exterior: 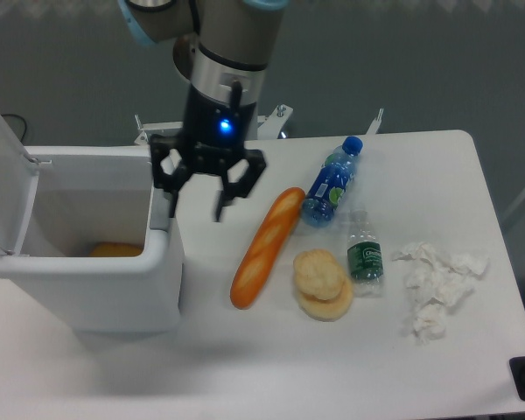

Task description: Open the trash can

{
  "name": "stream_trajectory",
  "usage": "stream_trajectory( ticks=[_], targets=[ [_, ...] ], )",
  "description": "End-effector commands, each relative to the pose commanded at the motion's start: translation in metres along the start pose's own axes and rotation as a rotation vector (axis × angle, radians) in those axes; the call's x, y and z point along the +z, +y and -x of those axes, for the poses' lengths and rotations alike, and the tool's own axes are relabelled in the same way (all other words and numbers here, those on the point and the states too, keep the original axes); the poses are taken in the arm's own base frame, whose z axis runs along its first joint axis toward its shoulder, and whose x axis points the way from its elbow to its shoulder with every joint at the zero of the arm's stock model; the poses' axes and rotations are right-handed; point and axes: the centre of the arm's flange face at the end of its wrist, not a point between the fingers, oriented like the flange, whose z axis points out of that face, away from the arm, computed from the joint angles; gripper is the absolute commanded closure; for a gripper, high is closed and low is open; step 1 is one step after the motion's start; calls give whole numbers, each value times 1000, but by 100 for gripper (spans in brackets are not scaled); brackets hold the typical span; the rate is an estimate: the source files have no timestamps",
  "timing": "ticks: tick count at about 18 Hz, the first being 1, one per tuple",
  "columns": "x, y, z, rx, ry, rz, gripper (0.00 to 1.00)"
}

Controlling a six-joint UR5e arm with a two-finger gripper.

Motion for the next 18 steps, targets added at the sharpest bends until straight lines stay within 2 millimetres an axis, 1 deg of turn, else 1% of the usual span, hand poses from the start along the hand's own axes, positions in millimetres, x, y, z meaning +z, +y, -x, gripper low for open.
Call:
stream_trajectory(
  ticks=[3, 4, 6, 7, 8, 10, 11, 12, 14, 16, 18],
  targets=[
    [3, 14, 65, 64, -35, 17, 0],
    [7, 20, 87, 79, -43, 27, 0],
    [20, 33, 133, 164, -67, 73, 0],
    [24, 41, 153, 225, -90, 116, 0],
    [30, 48, 170, 285, -111, 162, 0],
    [48, 62, 204, 398, -120, 253, 0],
    [53, 70, 218, 457, -123, 296, 0],
    [53, 76, 228, 505, -124, 322, 0],
    [64, 82, 246, 568, -101, 343, 0],
    [78, 78, 252, 582, -86, 351, 0],
    [82, 75, 254, 582, -85, 352, 0]
  ],
)
